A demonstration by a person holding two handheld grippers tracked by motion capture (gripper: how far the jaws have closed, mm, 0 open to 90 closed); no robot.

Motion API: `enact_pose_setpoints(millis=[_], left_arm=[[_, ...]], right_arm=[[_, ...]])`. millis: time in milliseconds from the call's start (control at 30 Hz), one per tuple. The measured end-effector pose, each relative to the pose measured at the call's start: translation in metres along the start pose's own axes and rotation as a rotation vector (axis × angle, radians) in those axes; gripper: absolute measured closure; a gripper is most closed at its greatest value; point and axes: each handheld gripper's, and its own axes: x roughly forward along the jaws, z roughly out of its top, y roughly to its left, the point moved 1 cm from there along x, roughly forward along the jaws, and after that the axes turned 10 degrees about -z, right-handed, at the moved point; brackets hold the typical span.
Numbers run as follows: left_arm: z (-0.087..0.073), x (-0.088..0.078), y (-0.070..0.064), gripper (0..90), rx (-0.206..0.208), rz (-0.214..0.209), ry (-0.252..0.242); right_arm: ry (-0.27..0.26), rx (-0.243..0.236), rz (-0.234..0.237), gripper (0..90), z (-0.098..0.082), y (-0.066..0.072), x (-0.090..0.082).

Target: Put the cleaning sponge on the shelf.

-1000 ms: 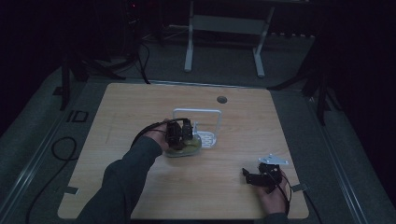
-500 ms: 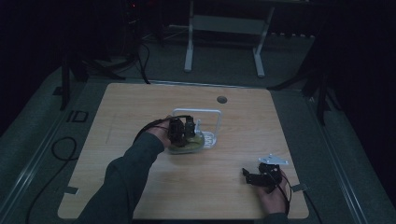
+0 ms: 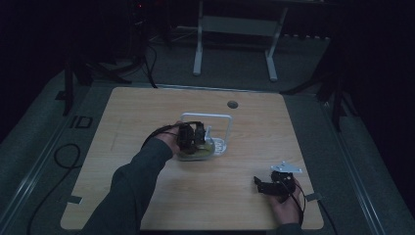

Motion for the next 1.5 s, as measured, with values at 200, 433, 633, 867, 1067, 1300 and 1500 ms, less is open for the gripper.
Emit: enact_pose_setpoints(millis=[200, 433, 633, 867, 1067, 1300, 1500], left_arm=[[0.000, 0.002, 0.002, 71.8, 0.010, 0.000, 0.001], [0.003, 0.004, 0.002, 71.8, 0.027, 0.002, 0.009], [0.005, 0.005, 0.004, 71.8, 0.032, 0.007, 0.008], [0.011, 0.004, 0.004, 71.8, 0.053, 0.021, 0.015], [0.014, 0.005, 0.006, 71.8, 0.064, 0.029, 0.021], [0.019, 0.008, 0.007, 71.8, 0.080, 0.046, 0.036], [0.021, 0.011, 0.009, 71.8, 0.093, 0.057, 0.042]], right_arm=[[0.001, 0.001, 0.000, 11.6, 0.000, 0.000, 0.000], [0.000, 0.000, 0.000, 11.6, 0.000, 0.000, 0.000], [0.001, 0.001, 0.000, 11.6, 0.000, 0.000, 0.000], [0.001, 0.002, 0.000, 11.6, 0.000, 0.000, 0.000], [0.001, 0.002, 0.000, 11.6, 0.000, 0.000, 0.000], [0.001, 0.003, 0.000, 11.6, 0.000, 0.000, 0.000], [0.001, 0.003, 0.000, 11.6, 0.000, 0.000, 0.000]])
